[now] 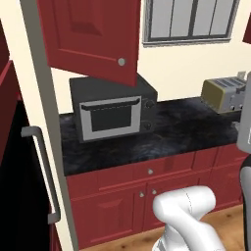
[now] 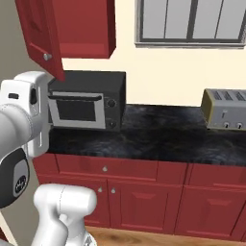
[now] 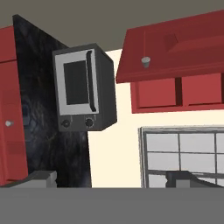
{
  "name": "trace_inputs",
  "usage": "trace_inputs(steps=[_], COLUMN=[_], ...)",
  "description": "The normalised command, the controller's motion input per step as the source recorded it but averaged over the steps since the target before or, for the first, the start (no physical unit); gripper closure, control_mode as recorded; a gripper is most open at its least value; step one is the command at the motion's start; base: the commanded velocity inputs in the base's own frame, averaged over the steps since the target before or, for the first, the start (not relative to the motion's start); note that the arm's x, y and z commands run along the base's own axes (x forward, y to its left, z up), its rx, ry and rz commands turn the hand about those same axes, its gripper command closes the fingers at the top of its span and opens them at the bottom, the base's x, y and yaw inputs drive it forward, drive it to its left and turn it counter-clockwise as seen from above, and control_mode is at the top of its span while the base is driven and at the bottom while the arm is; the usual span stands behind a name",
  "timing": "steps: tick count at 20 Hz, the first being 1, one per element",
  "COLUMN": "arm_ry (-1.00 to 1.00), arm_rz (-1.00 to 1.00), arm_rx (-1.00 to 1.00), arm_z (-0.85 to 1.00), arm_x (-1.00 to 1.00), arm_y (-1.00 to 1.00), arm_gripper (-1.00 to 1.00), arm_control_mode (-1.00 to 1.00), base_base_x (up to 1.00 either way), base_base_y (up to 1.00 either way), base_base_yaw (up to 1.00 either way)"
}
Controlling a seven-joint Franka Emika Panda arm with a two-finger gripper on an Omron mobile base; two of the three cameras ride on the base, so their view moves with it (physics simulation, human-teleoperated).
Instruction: Close all open cabinet doors.
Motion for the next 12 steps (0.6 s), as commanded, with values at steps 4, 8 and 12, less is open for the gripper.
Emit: trace_inputs(steps=[4, 8, 12], arm_ry=[0.0, 0.0, 0.0], arm_rz=[0.0, 0.0, 0.0], arm_rx=[0.0, 0.0, 0.0], arm_z=[0.0, 0.0, 0.0], arm_x=[0.0, 0.0, 0.0], arm_y=[0.0, 0.0, 0.0], arm_gripper=[-1.0, -1.0, -1.0], arm_control_mode=[1.0, 1.0, 1.0], base_base_x=[-0.06, 0.0, 0.0], base_base_y=[0.3, 0.47, 0.45], base_base_yaw=[0.0, 0.01, 0.05])
